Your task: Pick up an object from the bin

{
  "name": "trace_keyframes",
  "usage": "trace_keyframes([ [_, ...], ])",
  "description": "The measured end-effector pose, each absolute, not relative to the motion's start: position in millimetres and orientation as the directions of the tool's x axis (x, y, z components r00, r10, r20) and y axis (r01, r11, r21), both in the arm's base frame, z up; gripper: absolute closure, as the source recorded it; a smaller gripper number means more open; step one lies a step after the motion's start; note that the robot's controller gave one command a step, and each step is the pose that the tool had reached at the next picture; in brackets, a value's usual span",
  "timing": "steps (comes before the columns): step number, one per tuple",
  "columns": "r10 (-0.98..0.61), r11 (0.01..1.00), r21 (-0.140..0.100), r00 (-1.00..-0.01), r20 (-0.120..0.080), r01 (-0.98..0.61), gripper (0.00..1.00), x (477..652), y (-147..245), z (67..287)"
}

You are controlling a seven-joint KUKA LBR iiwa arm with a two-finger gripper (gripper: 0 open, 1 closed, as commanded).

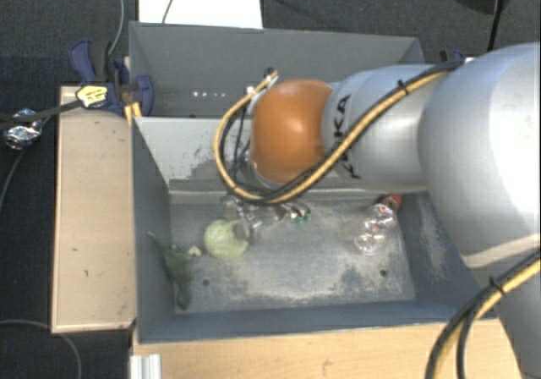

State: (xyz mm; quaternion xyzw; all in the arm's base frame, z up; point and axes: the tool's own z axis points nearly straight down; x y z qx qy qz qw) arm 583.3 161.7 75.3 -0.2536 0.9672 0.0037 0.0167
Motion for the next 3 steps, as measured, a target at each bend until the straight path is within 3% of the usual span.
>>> trace_keyframes([
  [3, -0.498, 0.867, -0.004, -0.866, -0.039, -0.498, 1.0, 587.0, 169.4, 75.0],
])
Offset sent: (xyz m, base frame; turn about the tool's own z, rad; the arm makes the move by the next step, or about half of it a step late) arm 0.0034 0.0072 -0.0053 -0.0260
